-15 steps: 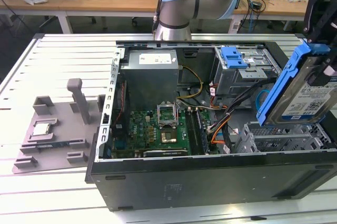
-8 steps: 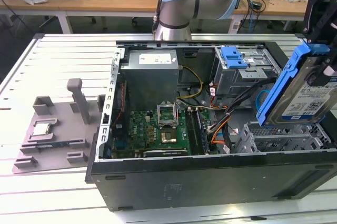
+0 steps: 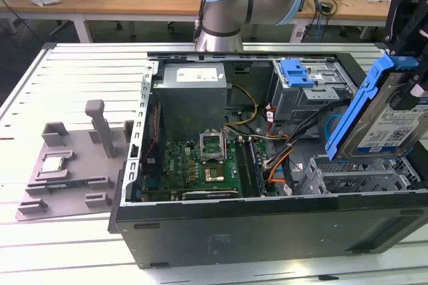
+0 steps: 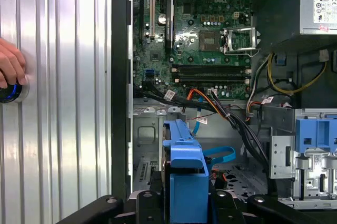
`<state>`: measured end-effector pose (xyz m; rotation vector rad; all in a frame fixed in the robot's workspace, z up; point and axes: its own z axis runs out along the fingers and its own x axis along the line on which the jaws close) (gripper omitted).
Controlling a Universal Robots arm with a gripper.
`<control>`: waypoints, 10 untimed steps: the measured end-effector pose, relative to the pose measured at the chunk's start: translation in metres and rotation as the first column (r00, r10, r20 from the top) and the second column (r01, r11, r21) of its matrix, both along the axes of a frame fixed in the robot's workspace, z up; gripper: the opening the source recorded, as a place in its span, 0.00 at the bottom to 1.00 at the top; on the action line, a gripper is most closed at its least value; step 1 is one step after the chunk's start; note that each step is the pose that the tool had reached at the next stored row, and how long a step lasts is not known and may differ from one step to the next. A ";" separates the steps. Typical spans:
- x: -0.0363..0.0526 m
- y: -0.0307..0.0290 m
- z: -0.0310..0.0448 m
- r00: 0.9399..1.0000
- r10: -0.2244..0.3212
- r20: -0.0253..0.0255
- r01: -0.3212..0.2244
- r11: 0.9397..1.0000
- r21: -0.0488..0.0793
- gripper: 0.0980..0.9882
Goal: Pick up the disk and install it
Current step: 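Insert the disk into the insertion slot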
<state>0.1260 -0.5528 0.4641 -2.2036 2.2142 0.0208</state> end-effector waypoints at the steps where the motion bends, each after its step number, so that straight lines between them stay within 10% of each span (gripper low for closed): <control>1: 0.0000 0.0000 -0.0014 1.000 0.000 0.000 0.000 1.000 0.000 0.30; 10: -0.0005 0.0016 -0.0168 1.000 -0.001 0.000 0.001 1.000 -0.001 0.30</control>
